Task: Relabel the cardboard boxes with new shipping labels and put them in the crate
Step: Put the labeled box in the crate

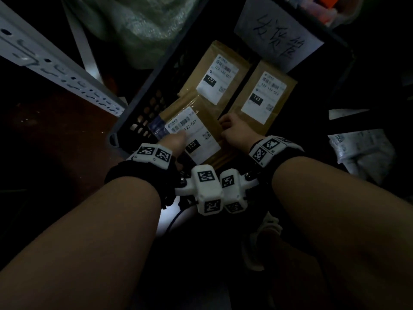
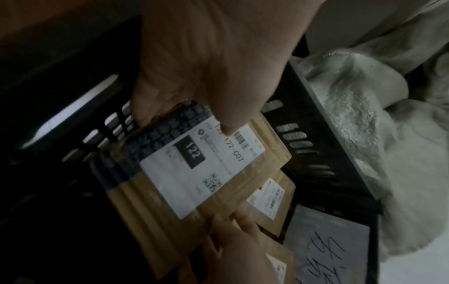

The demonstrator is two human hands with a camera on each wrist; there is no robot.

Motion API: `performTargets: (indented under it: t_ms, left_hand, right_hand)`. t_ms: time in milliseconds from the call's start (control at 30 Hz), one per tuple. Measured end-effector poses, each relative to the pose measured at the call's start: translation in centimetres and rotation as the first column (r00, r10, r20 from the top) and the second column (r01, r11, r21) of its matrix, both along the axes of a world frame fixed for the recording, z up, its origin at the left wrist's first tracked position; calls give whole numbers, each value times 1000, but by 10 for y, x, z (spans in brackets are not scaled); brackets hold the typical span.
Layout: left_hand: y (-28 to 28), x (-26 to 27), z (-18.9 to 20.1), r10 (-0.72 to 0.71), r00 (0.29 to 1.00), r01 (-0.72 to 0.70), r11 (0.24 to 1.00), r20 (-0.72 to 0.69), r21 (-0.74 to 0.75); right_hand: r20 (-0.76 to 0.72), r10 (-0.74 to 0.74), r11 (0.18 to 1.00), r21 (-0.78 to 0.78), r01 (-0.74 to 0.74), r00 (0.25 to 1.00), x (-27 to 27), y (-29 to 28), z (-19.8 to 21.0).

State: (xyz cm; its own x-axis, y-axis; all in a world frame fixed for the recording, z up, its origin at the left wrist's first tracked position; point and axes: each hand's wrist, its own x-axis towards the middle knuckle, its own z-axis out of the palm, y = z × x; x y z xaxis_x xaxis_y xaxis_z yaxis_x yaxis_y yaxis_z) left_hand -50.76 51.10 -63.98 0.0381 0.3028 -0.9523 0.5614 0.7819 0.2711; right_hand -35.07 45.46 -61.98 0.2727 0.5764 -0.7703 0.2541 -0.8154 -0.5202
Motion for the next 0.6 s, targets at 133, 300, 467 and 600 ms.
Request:
performTargets:
  t_ms: [133, 300, 467, 600]
  left_hand:
    - [0, 1, 3, 51, 998, -49, 997, 37, -66]
    - [5, 10, 18, -52, 999, 51, 994, 1, 99]
    - [25, -3, 21, -435, 796, 592, 702, -421, 395]
    - [36, -9, 8, -565, 724, 666, 722, -396, 187]
  right_hand:
    - [25, 71, 996, 51, -72, 997, 7, -3, -7]
    - [35, 135, 989, 60, -137, 990, -2, -5, -16]
    - [-76, 62, 984, -162, -74, 995, 0, -11, -27]
    - [-81, 116, 951, -280, -134, 990, 5, -15, -31]
